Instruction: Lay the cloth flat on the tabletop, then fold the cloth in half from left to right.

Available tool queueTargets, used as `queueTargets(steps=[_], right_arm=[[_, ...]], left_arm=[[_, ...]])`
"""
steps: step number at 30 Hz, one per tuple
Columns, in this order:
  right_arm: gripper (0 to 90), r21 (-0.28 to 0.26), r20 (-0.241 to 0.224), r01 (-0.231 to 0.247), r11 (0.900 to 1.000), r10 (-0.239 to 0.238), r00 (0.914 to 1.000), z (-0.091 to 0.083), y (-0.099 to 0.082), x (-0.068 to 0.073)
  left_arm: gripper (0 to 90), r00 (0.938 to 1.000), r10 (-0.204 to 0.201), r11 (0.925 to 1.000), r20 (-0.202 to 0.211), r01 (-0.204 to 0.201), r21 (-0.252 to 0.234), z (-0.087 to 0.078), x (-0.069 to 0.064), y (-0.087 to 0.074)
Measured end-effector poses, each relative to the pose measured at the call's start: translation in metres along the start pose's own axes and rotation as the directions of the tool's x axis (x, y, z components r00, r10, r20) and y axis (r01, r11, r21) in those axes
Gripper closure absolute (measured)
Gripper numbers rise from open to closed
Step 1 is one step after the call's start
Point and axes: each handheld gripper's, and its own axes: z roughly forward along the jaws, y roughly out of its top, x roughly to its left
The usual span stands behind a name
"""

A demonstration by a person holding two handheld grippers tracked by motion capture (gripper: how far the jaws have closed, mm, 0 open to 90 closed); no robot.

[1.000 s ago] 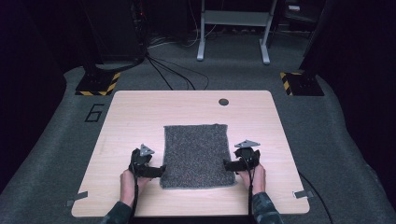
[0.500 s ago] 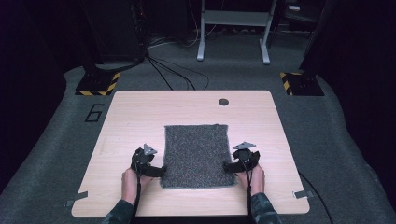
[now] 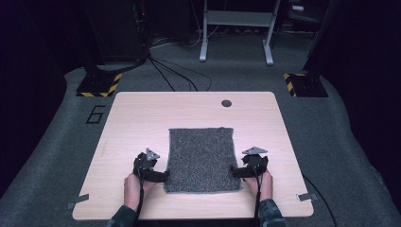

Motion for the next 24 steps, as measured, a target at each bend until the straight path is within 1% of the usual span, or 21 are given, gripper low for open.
queueTargets(steps=[1, 3, 4, 5, 7, 9, 11, 12, 13, 14, 15, 16, 17, 18, 19, 20, 21, 22, 23, 24], right_arm=[[0.0, 0.0, 0.002, -0.002, 1.0, 0.002, 1.0, 0.0, 0.0, 0.0], [0.0, -0.006, 0.0, -0.003, 1.0, 0.003, 1.0, 0.0, -0.001, 0.0], [0.0, -0.003, 0.003, -0.007, 1.0, 0.007, 1.0, -0.001, -0.001, 0.001], [0.0, -0.002, 0.002, 0.0, 1.0, 0.0, 1.0, -0.001, -0.001, 0.001], [0.1, -0.01, 0.008, -0.003, 0.9999, 0.003, 1.0, -0.001, -0.002, 0.002], [0.1, -0.014, 0.009, -0.008, 0.9999, 0.008, 0.9999, -0.002, -0.003, 0.002], [0.0, -0.009, 0.005, -0.005, 0.9999, 0.005, 1.0, -0.002, -0.003, 0.002], [0.0, -0.007, -0.002, -0.004, 1.0, 0.004, 1.0, -0.002, -0.003, 0.001], [0.0, -0.007, -0.002, -0.004, 1.0, 0.004, 1.0, -0.002, -0.003, 0.001], [0.0, -0.007, -0.018, 0.007, 0.9999, -0.007, 0.9998, -0.003, -0.003, 0.0], [0.0, -0.016, -0.026, 0.007, 0.9998, -0.007, 0.9996, -0.004, -0.003, -0.002], [0.0, -0.02, -0.03, -0.004, 0.9998, 0.003, 0.9995, -0.005, -0.003, -0.003], [0.0, -0.02, -0.03, -0.004, 0.9998, 0.003, 0.9995, -0.005, -0.003, -0.003], [0.0, -0.038, -0.028, -0.022, 0.999, 0.021, 0.9994, -0.01, -0.003, -0.004], [0.0, -0.046, -0.03, -0.029, 0.9985, 0.028, 0.9992, -0.015, -0.002, -0.003], [0.2, -0.056, -0.033, -0.018, 0.9983, 0.016, 0.9993, -0.02, 0.0, -0.003], [0.3, -0.063, -0.038, -0.019, 0.9978, 0.017, 0.9991, -0.024, 0.003, 0.0], [0.3, -0.063, -0.038, -0.019, 0.9978, 0.017, 0.9991, -0.024, 0.003, 0.0], [1.0, -0.073, -0.049, 0.0, 0.9974, -0.004, 0.9988, -0.032, 0.009, 0.007], [1.3, -0.079, -0.065, 0.015, 0.9967, -0.02, 0.9977, -0.035, 0.011, 0.011]], left_arm=[[7.7, 1.0, 0.004, 1.0, -0.004, -0.004, 0.002, 0.0, 0.0, 0.0], [7.6, 0.9999, 0.009, 0.9999, 0.006, -0.009, 0.01, 0.0, 0.002, 0.0], [7.6, 0.9999, 0.005, 1.0, 0.01, -0.005, 0.006, 0.0, 0.003, -0.001], [7.5, 1.0, 0.0, 1.0, 0.009, 0.0, -0.002, 0.0, 0.003, -0.002], [7.6, 1.0, -0.004, 1.0, 0.007, 0.004, -0.002, 0.0, 0.002, -0.002], [7.6, 1.0, 0.003, 1.0, 0.003, -0.003, 0.0, 0.0, 0.002, -0.001], [7.3, 0.9999, 0.009, 1.0, -0.004, -0.009, 0.001, -0.001, 0.001, 0.0], [6.5, 1.0, 0.0, 1.0, 0.006, 0.0, 0.0, -0.002, 0.002, 0.001], [5.6, 1.0, 0.0, 1.0, 0.006, 0.0, 0.0, -0.002, 0.002, 0.001], [5.4, 0.9998, -0.009, 0.9998, 0.019, 0.009, -0.015, -0.007, 0.005, 0.005], [5.4, 0.9998, -0.009, 0.9998, 0.019, 0.009, -0.015, -0.007, 0.005, 0.005], [5.5, 0.9997, -0.008, 0.9997, 0.021, 0.009, -0.021, -0.009, 0.006, 0.007], [5.5, 0.9998, -0.004, 0.9995, 0.02, 0.005, -0.03, -0.013, 0.008, 0.01], [6.0, 0.9997, -0.007, 0.9988, 0.023, 0.008, -0.047, -0.016, 0.014, 0.014], [5.9, 0.9997, -0.007, 0.9988, 0.023, 0.008, -0.047, -0.016, 0.014, 0.014], [6.0, 0.9995, -0.02, 0.9982, 0.023, 0.021, -0.056, -0.017, 0.021, 0.017], [5.3, 0.9995, -0.02, 0.9982, 0.023, 0.021, -0.056, -0.017, 0.021, 0.017], [5.3, 0.999, -0.032, 0.9978, 0.031, 0.033, -0.057, -0.015, 0.024, 0.019], [3.8, 0.9981, -0.041, 0.9978, 0.045, 0.044, -0.049, -0.015, 0.028, 0.021], [3.3, 0.9977, -0.056, 0.9962, 0.039, 0.058, -0.065, -0.013, 0.031, 0.022]])
